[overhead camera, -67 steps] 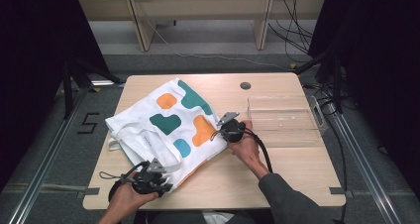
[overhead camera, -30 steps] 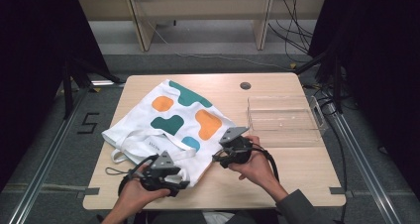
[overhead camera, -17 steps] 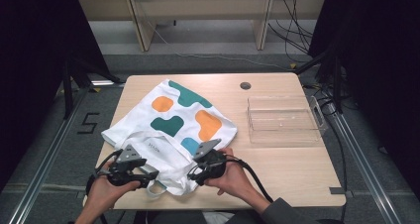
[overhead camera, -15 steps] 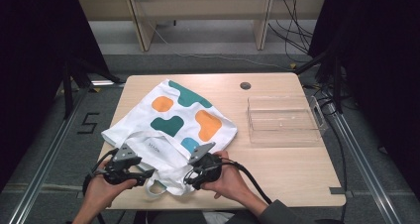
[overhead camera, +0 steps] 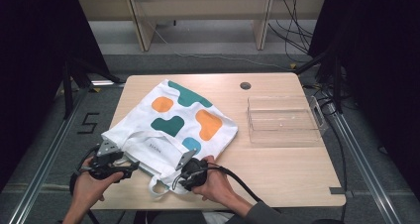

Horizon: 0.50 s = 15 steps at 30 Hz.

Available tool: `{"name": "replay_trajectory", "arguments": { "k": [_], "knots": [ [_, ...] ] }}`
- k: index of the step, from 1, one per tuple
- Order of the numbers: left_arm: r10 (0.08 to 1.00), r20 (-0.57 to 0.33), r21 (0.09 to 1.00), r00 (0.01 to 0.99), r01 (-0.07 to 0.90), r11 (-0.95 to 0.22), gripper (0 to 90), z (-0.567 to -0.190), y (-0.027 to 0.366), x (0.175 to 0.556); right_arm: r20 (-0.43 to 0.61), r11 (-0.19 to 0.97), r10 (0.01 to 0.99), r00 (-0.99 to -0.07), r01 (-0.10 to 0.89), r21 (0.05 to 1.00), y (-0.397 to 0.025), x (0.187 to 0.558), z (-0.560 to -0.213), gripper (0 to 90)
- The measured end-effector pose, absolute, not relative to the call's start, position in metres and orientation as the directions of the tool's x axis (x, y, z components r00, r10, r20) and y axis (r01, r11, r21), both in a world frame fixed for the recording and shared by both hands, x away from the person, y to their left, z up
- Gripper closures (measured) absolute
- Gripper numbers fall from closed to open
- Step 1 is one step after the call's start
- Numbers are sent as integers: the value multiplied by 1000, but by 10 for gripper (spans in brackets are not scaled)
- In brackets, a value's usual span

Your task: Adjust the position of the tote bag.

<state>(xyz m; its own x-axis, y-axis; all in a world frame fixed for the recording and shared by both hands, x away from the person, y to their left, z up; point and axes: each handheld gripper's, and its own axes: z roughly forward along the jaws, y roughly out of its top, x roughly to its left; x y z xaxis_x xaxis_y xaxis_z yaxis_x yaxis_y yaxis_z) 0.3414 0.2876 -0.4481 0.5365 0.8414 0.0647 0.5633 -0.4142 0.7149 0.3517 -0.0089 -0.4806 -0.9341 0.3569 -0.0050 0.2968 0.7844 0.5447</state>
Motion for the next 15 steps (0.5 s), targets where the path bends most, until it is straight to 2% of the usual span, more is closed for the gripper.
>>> {"name": "replay_trajectory", "arguments": {
  "k": [1, 8, 11, 13, 15],
  "knots": [
    [836, 85, 717, 542, 550, -429, 275, -447, 293, 342, -53, 801, 361, -931, 280, 529, -22, 351, -479, 706],
    [916, 101, 709, 389, 618, -340, 271, -454, 328, 338, -106, 805, 363, -926, 254, 535, -66, 355, -469, 755],
    [906, 127, 680, 403, 630, -375, 270, -463, 330, 343, -98, 790, 379, -920, 267, 552, -85, 356, -465, 765],
    [875, 158, 634, 458, 633, -445, 264, -469, 330, 350, -95, 777, 402, -911, 285, 561, -94, 358, -464, 766],
    [875, 148, 589, 460, 670, -452, 264, -478, 330, 354, -104, 773, 409, -907, 283, 567, -100, 360, -464, 763]
  ]
}}
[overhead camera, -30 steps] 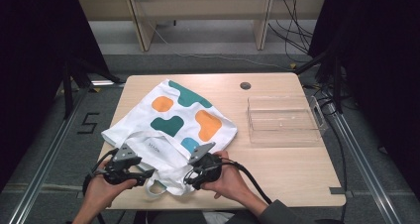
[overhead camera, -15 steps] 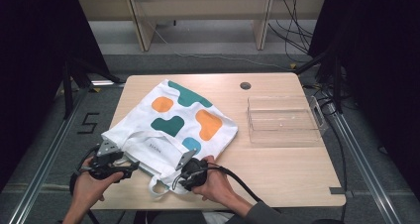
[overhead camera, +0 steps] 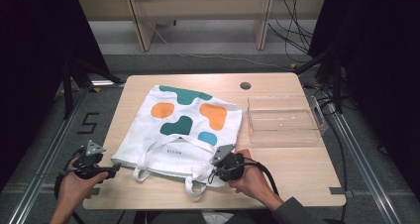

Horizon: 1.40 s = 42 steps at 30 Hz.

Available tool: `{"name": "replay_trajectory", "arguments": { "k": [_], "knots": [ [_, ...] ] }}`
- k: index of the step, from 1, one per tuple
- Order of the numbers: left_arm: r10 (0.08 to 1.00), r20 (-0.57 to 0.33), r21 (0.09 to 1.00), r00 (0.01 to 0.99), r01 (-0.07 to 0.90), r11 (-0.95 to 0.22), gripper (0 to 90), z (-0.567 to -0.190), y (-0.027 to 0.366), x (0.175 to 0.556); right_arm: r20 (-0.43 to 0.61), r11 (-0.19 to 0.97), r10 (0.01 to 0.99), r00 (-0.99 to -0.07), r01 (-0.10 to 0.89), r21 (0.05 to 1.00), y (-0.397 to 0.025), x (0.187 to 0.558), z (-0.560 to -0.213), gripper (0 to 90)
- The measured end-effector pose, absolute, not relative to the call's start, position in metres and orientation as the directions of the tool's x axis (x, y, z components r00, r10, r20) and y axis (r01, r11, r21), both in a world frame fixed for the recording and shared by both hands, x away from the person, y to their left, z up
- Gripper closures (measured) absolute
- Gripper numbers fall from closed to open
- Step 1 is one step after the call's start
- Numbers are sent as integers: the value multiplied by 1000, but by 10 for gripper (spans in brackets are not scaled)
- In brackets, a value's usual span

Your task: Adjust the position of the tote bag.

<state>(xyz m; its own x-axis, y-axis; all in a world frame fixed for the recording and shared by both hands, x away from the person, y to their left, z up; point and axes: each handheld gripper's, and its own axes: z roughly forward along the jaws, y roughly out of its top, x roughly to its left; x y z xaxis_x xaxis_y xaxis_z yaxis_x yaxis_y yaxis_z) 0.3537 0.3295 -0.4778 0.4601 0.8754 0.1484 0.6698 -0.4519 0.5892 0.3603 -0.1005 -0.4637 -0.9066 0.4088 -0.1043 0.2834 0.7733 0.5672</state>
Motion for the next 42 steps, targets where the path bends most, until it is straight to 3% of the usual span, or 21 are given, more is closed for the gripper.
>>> {"name": "replay_trajectory", "arguments": {
  "k": [2, 3, 7, 8, 13, 15, 17, 19, 21, 24, 26, 30, 35, 36, 42],
  "knots": [
    [893, 141, 566, 427, 705, -427, 275, -482, 330, 354, -95, 763, 427, -899, 302, 571, -104, 361, -464, 749],
    [874, 166, 564, 456, 684, -464, 279, -482, 333, 358, -69, 751, 448, -891, 333, 570, -105, 359, -465, 735],
    [908, 115, 585, 403, 711, -390, 320, -489, 332, 367, -95, 761, 438, -894, 313, 568, -105, 359, -466, 686],
    [893, 136, 564, 429, 707, -426, 325, -488, 334, 371, -97, 763, 438, -894, 312, 567, -105, 359, -467, 671],
    [915, 37, 610, 401, 716, -338, 347, -496, 327, 384, -106, 757, 464, -879, 332, 562, -107, 358, -471, 580],
    [890, 63, 567, 452, 718, -405, 379, -496, 325, 391, -101, 755, 477, -873, 348, 555, -109, 358, -472, 524],
    [890, 75, 575, 451, 709, -408, 499, -498, 321, 396, -88, 758, 487, -869, 371, 537, -110, 357, -474, 482],
    [825, 224, 551, 518, 631, -546, 720, -490, 323, 400, -110, 773, 480, -870, 362, 521, -110, 354, -476, 466],
    [840, 224, 557, 494, 643, -526, 787, -487, 318, 393, -145, 794, 470, -870, 346, 500, -110, 352, -479, 455],
    [797, 249, 540, 550, 604, -586, 792, -481, 309, 381, -205, 814, 479, -854, 344, 468, -111, 349, -480, 487],
    [802, 213, 548, 558, 611, -571, 787, -476, 301, 366, -267, 829, 479, -836, 332, 449, -117, 350, -479, 492],
    [775, 229, 528, 589, 594, -608, 737, -475, 289, 350, -288, 788, 546, -787, 365, 495, -138, 360, -479, 513],
    [759, 234, 488, 607, 602, -632, 687, -479, 283, 351, -243, 737, 604, -759, 417, 532, -146, 372, -481, 569],
    [771, 209, 485, 601, 621, -615, 652, -479, 283, 350, -230, 730, 604, -763, 414, 544, -148, 374, -480, 672],
    [804, 165, 499, 572, 654, -568, 565, -484, 280, 351, -200, 727, 612, -765, 445, 523, -149, 374, -481, 712]
  ]
}}
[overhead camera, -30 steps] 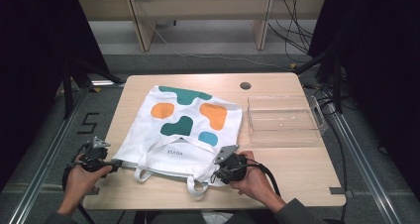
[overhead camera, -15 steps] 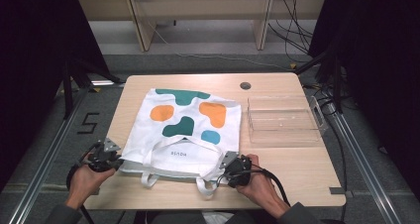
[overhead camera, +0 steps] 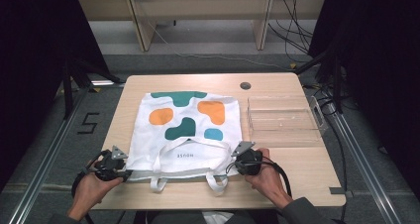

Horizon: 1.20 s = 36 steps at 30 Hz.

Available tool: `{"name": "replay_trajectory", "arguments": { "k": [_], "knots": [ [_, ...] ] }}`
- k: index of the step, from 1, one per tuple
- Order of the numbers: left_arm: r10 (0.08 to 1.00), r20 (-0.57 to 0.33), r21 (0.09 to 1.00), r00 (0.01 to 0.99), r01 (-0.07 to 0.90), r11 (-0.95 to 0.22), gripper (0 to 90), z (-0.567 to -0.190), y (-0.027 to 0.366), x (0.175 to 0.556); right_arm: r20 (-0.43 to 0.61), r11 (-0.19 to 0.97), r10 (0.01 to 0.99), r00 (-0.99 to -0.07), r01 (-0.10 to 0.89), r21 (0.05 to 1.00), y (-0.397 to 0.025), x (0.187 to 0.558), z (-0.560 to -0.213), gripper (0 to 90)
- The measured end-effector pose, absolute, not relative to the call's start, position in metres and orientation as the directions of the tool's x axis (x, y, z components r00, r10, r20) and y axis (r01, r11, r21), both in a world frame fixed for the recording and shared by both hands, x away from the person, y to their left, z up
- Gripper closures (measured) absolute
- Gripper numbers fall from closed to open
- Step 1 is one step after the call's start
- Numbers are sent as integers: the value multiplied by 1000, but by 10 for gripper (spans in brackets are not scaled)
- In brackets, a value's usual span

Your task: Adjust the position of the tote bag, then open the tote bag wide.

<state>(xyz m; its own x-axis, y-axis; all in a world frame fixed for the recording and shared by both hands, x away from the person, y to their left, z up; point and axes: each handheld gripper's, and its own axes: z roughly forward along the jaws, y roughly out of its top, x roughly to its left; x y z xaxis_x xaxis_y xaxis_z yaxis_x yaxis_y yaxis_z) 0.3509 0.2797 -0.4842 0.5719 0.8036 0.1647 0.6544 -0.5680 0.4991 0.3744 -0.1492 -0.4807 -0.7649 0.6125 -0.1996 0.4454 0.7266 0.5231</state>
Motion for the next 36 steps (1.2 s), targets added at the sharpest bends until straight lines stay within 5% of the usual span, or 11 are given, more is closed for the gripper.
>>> {"name": "replay_trajectory", "arguments": {
  "k": [6, 12, 14, 16, 36],
  "knots": [
    [802, 152, 511, 578, 648, -565, 399, -489, 278, 354, -173, 703, 625, -761, 453, 548, -154, 373, -473, 685],
    [792, 122, 520, 598, 641, -564, 683, -491, 284, 359, -198, 707, 636, -746, 459, 538, -157, 379, -482, 573],
    [778, 127, 505, 616, 635, -585, 745, -489, 285, 360, -179, 690, 651, -737, 477, 545, -157, 382, -484, 587],
    [760, 133, 503, 637, 617, -605, 787, -487, 283, 359, -165, 697, 635, -754, 468, 543, -157, 384, -484, 706],
    [776, 4, 644, 631, 592, -485, 823, -446, 287, 340, -141, 605, 648, -748, 394, 692, -179, 381, -421, 771]
  ]
}}
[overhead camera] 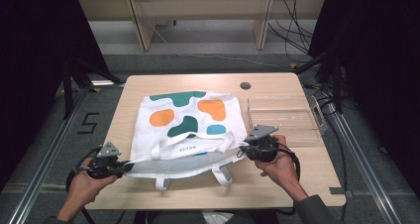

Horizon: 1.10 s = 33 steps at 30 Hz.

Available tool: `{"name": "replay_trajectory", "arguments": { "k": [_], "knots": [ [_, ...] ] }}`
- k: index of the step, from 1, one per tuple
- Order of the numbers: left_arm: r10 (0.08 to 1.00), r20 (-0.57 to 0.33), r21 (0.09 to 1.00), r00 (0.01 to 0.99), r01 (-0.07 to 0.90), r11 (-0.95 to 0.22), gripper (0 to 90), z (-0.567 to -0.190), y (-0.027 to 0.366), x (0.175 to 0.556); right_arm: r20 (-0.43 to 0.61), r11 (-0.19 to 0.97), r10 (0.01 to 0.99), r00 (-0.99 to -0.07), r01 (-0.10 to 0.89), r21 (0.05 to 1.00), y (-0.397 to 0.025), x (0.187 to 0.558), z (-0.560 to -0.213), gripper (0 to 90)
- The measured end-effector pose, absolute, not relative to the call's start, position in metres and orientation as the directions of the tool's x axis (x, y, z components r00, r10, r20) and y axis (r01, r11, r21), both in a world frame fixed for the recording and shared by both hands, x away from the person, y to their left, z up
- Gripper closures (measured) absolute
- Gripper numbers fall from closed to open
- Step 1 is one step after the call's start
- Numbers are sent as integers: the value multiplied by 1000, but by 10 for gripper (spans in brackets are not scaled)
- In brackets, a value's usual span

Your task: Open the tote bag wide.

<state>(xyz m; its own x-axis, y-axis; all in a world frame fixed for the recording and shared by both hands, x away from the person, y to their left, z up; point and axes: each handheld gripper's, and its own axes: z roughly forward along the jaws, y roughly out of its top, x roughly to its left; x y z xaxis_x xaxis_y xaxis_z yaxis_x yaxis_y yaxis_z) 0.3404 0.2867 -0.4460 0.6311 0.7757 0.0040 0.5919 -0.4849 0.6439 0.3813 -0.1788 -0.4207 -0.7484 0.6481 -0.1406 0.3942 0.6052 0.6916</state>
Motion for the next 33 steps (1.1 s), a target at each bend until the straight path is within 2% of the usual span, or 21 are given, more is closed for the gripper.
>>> {"name": "replay_trajectory", "arguments": {
  "k": [3, 8, 10, 12, 16, 19, 21, 31, 33],
  "knots": [
    [776, 66, 642, 627, 569, -514, 837, -420, 287, 342, -125, 593, 633, -764, 376, 712, -179, 383, -404, 779],
    [758, 120, 714, 641, 475, -515, 848, -370, 291, 352, -150, 596, 616, -774, 333, 730, -181, 392, -368, 801],
    [766, 134, 741, 629, 450, -499, 854, -352, 288, 353, -176, 593, 599, -781, 286, 752, -184, 400, -351, 809],
    [758, 182, 713, 627, 447, -541, 858, -330, 286, 352, -167, 580, 593, -788, 274, 767, -186, 404, -332, 812],
    [762, 162, 756, 627, 417, -504, 859, -304, 288, 354, -226, 575, 607, -762, 225, 787, -188, 410, -298, 820],
    [771, 176, 798, 612, 369, -476, 860, -287, 288, 353, -222, 565, 609, -761, 221, 795, -188, 410, -280, 823],
    [778, 181, 814, 602, 353, -462, 861, -279, 287, 351, -271, 587, 597, -755, 180, 790, -188, 410, -269, 826],
    [793, 167, 872, 587, 287, -396, 868, -237, 290, 343, -268, 550, 594, -758, 139, 824, -192, 409, -227, 840],
    [793, 168, 875, 585, 282, -393, 868, -234, 290, 344, -244, 540, 596, -765, 156, 827, -193, 407, -223, 841]
  ]
}}
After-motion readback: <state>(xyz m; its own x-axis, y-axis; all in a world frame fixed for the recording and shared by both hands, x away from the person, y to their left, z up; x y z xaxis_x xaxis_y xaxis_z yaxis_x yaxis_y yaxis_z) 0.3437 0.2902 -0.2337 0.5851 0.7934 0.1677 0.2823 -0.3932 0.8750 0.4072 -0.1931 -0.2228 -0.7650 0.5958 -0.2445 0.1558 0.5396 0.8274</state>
